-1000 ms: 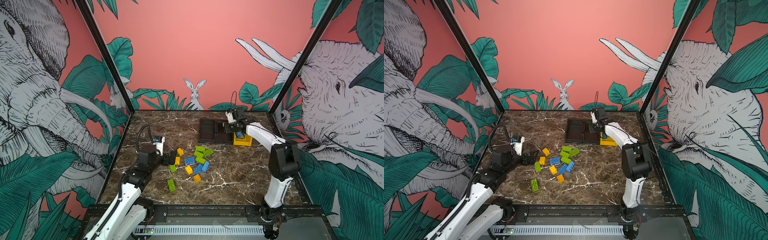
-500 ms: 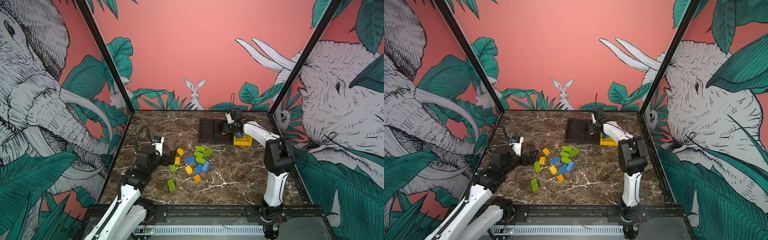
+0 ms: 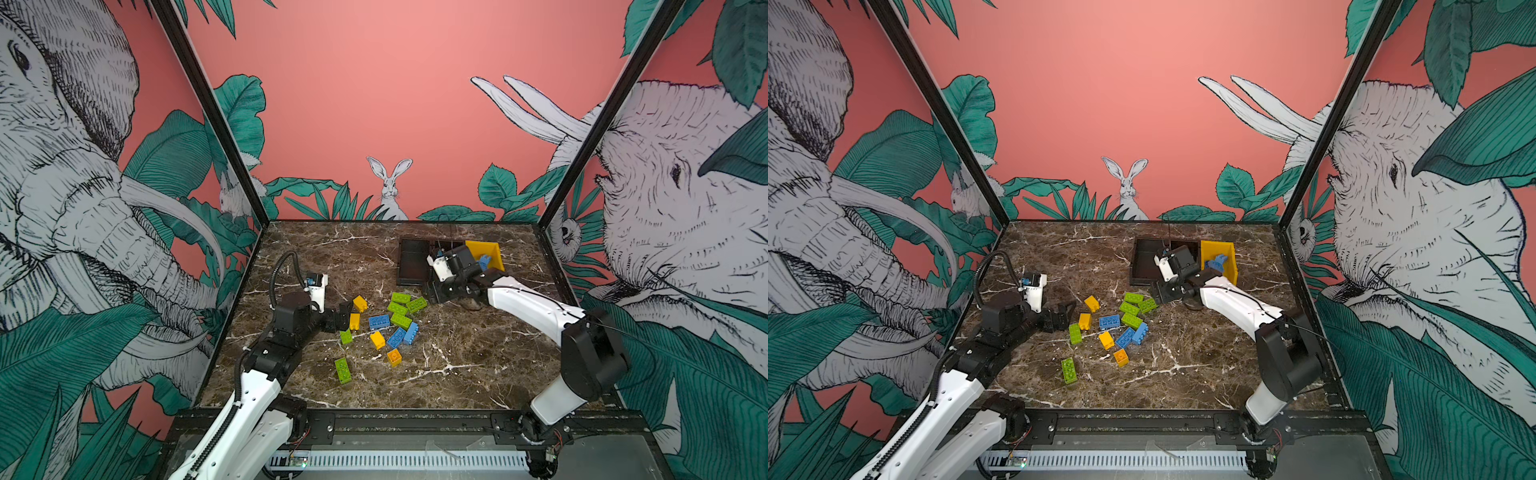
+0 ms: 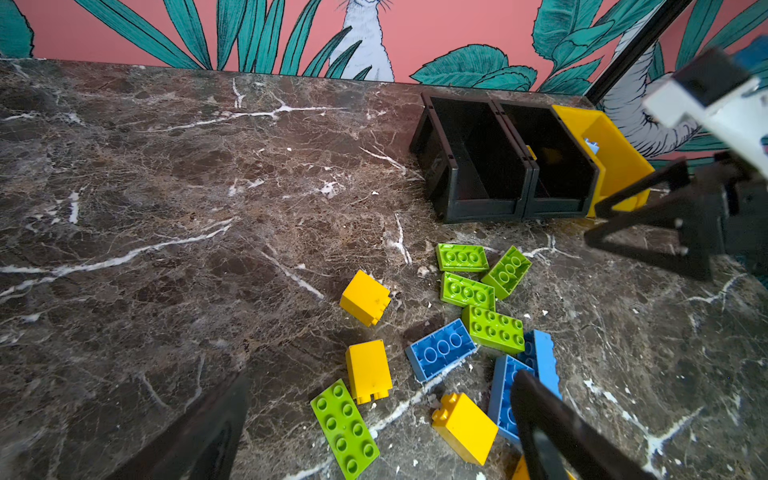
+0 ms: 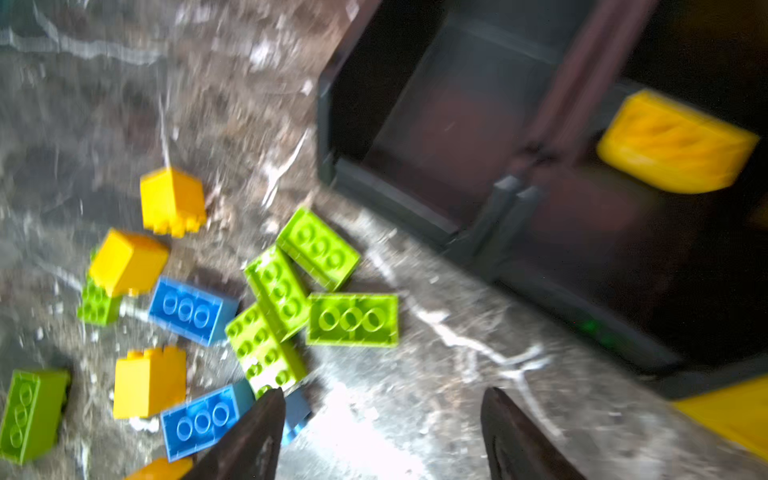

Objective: Sort the legos into containers by color
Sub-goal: 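Move the right gripper over the lime-green bricks near the black bins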

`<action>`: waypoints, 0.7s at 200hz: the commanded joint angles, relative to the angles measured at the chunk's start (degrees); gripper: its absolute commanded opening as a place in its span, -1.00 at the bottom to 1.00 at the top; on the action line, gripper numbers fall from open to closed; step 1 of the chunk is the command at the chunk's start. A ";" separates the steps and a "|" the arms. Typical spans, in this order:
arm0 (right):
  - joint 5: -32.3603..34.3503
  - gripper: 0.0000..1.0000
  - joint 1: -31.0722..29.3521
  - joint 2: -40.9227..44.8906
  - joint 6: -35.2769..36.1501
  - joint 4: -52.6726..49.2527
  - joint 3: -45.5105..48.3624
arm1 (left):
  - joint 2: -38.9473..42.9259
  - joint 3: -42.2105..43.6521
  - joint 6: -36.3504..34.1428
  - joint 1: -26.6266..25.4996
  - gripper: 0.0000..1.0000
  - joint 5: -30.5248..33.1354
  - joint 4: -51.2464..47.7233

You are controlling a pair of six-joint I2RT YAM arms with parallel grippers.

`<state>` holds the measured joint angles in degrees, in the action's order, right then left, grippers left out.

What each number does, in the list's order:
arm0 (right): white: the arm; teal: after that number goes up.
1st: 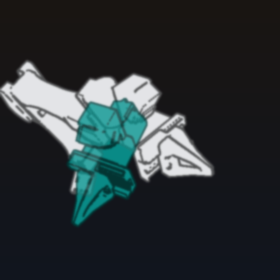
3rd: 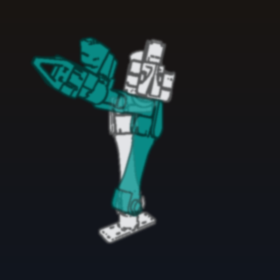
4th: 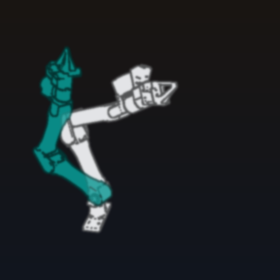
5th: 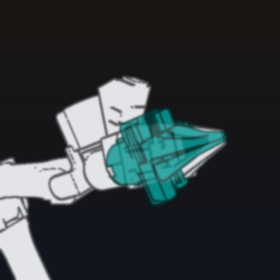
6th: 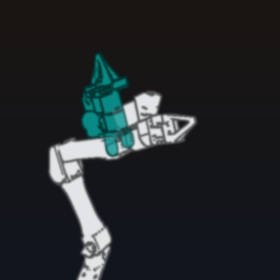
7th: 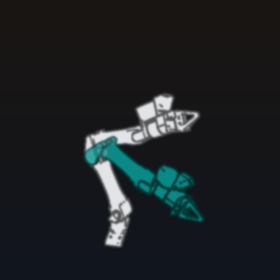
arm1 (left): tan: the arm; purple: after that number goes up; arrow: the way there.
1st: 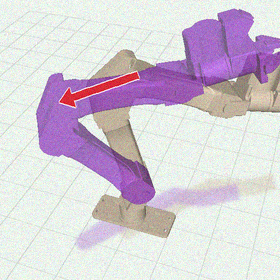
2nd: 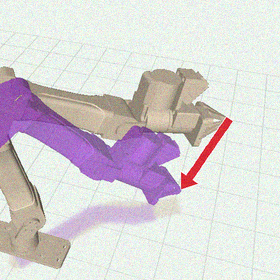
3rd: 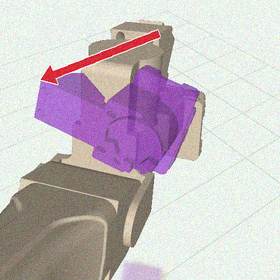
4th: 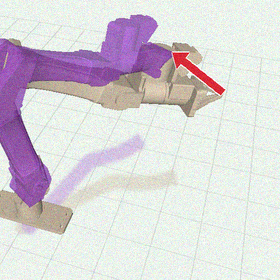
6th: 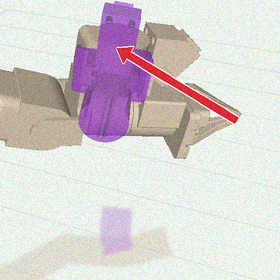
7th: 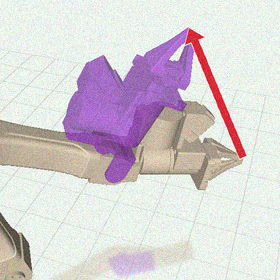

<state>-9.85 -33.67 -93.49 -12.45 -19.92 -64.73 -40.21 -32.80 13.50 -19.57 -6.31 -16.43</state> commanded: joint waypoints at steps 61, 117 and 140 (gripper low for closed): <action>2.02 0.61 -3.68 -12.40 1.88 0.03 -8.02 | 3.31 -0.23 0.03 -0.20 0.98 0.50 -2.98; 4.18 0.65 -4.31 -16.75 3.89 -3.33 -12.07 | 4.13 -0.19 -0.51 -0.20 0.98 0.91 -3.76; 5.64 0.66 -4.47 -17.70 4.08 -4.22 -12.35 | 3.67 -0.38 -0.58 -0.20 0.98 0.82 -3.65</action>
<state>-6.66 -37.69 -110.04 -9.58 -22.13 -75.72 -36.42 -32.80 13.47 -19.57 -5.93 -19.33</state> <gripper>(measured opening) 0.827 0.992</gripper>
